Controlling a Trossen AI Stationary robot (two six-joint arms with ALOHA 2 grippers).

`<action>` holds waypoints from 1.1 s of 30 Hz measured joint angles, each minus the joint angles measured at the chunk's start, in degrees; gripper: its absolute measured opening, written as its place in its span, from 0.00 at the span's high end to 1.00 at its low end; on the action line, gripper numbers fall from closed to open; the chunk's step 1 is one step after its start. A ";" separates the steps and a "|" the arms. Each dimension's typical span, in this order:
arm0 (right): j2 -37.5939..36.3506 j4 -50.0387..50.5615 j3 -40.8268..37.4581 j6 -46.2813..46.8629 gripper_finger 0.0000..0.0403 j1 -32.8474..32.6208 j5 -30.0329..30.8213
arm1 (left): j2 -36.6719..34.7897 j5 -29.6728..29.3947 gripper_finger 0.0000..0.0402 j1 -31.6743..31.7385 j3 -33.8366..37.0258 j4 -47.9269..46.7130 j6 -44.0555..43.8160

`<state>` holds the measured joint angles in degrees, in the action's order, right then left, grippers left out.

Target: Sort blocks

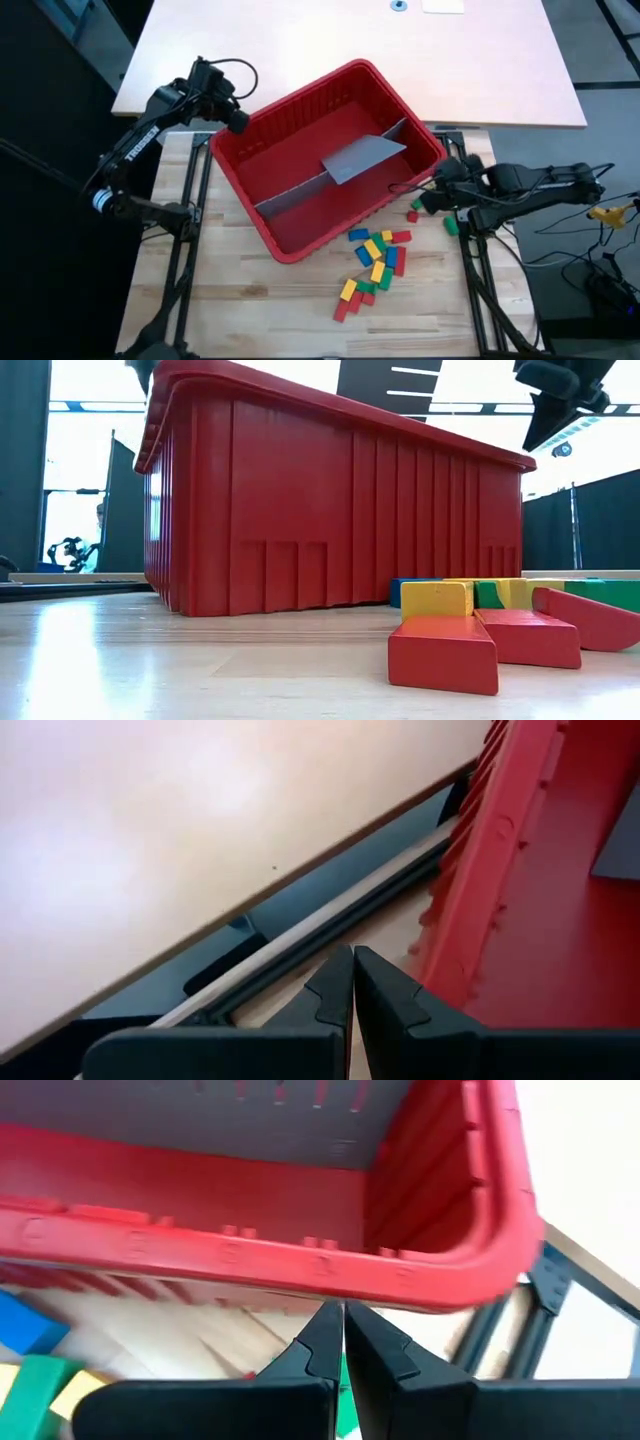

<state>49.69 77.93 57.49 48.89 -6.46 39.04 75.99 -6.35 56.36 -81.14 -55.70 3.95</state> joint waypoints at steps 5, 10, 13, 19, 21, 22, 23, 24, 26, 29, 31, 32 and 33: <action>-2.54 6.26 0.00 3.82 1.00 0.00 1.90 | 2.31 -0.01 1.00 0.02 0.00 4.88 0.74; -3.63 12.24 0.00 8.81 1.00 0.02 2.71 | 4.33 0.00 1.00 0.04 0.00 7.37 1.52; -4.52 12.00 0.01 9.20 1.00 0.05 4.27 | 5.43 0.00 1.00 0.06 0.00 7.58 1.57; -4.59 12.11 0.02 10.22 1.00 0.87 4.99 | 6.90 0.00 1.00 0.08 0.00 7.42 1.57; -4.55 11.99 0.00 10.62 1.00 0.87 5.44 | 7.01 0.02 1.00 0.08 0.00 6.59 1.57; -4.51 11.67 0.00 10.76 1.00 0.87 5.81 | 7.03 0.01 1.00 0.08 0.00 6.04 1.57; -4.40 11.19 0.01 10.76 1.00 0.87 6.08 | 7.03 0.02 1.00 0.08 0.00 5.36 1.57; -4.26 10.84 0.02 10.74 1.00 0.87 6.13 | 7.03 0.02 1.00 0.08 0.00 4.48 1.57; -4.17 10.16 0.02 10.75 1.00 0.87 6.55 | 7.03 0.07 1.00 0.08 0.00 2.26 1.60; -4.11 9.18 0.02 11.50 1.00 0.87 8.29 | 7.01 1.74 1.00 0.15 0.19 -0.86 2.62; -4.16 8.29 0.02 11.97 1.00 0.87 9.92 | 6.82 3.33 1.00 0.20 0.91 -3.04 2.99; -4.17 7.85 0.02 12.32 1.00 0.87 10.57 | 6.64 4.31 1.00 0.21 1.38 -4.48 3.07; -4.17 7.41 0.01 12.57 1.00 0.87 10.86 | 6.50 5.87 1.00 0.18 1.93 -5.88 3.07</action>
<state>45.52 85.34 57.51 61.46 -5.58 49.90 82.49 -0.48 56.54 -79.21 -61.58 7.02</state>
